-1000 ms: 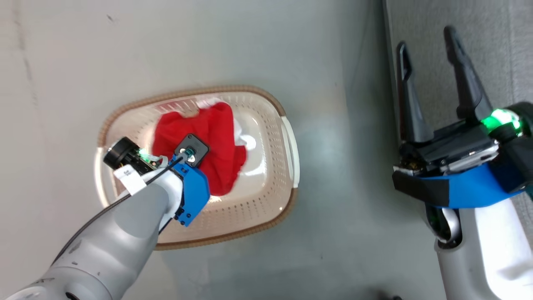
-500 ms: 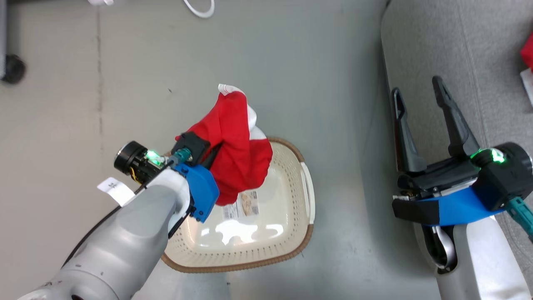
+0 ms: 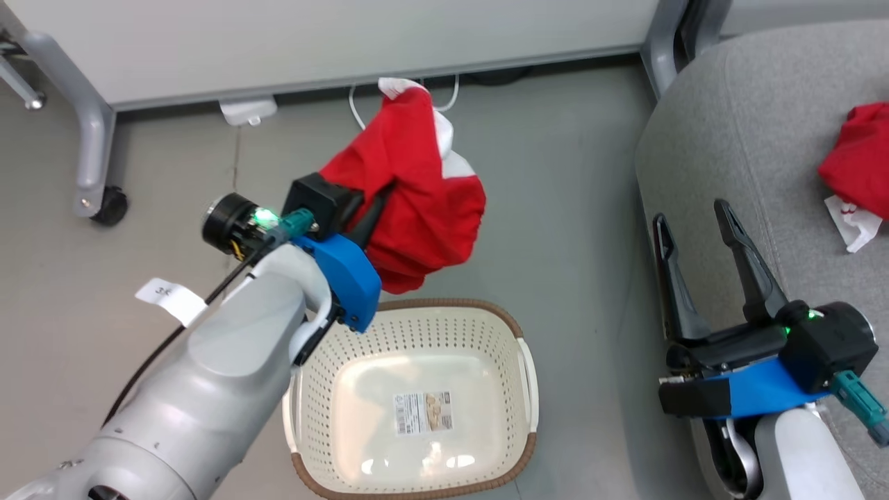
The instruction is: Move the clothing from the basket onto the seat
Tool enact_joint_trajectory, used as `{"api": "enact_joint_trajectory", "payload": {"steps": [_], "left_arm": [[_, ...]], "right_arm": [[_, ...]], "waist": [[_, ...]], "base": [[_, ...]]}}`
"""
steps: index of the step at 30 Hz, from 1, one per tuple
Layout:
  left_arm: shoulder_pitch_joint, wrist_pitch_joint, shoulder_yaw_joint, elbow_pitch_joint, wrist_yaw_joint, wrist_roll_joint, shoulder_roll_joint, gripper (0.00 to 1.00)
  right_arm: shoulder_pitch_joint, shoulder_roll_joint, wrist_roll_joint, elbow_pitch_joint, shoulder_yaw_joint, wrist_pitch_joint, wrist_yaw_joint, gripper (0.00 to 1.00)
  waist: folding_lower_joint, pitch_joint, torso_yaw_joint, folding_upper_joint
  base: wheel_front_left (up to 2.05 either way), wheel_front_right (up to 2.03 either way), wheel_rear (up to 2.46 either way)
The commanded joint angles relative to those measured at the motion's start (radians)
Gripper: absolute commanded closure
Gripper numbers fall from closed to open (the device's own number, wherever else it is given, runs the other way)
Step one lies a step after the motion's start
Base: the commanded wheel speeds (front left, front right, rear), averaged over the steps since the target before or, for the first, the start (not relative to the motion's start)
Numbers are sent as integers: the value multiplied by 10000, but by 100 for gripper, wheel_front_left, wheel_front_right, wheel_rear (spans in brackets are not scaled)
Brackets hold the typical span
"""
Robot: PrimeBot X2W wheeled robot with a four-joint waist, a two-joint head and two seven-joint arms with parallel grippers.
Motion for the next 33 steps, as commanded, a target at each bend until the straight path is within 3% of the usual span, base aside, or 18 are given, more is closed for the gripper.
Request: {"api": "enact_joint_trajectory", "payload": {"steps": [1, 10, 25, 33], "left_arm": [[130, -46, 36, -84, 72, 91, 4, 100], [602, -48, 223, -1085, 62, 569, -45, 100], [986, 161, 80, -2051, 228, 482, 249, 100], [1025, 261, 21, -2478, 399, 455, 389, 100]], "right_arm": [[197, 2, 68, 21, -37, -1, 5, 0], [779, 3, 241, 133, -45, -1, 5, 0], [1146, 3, 477, 238, 174, -1, 5, 0], [803, 3, 491, 114, 854, -1, 5, 0]], "waist": [[2, -359, 153, -1], [2, -1260, 445, -1], [2, -1853, 590, -1], [2, -1907, 699, -1]], "base": [[0, 0, 0], [0, 0, 0], [0, 0, 0], [0, 0, 0]]}}
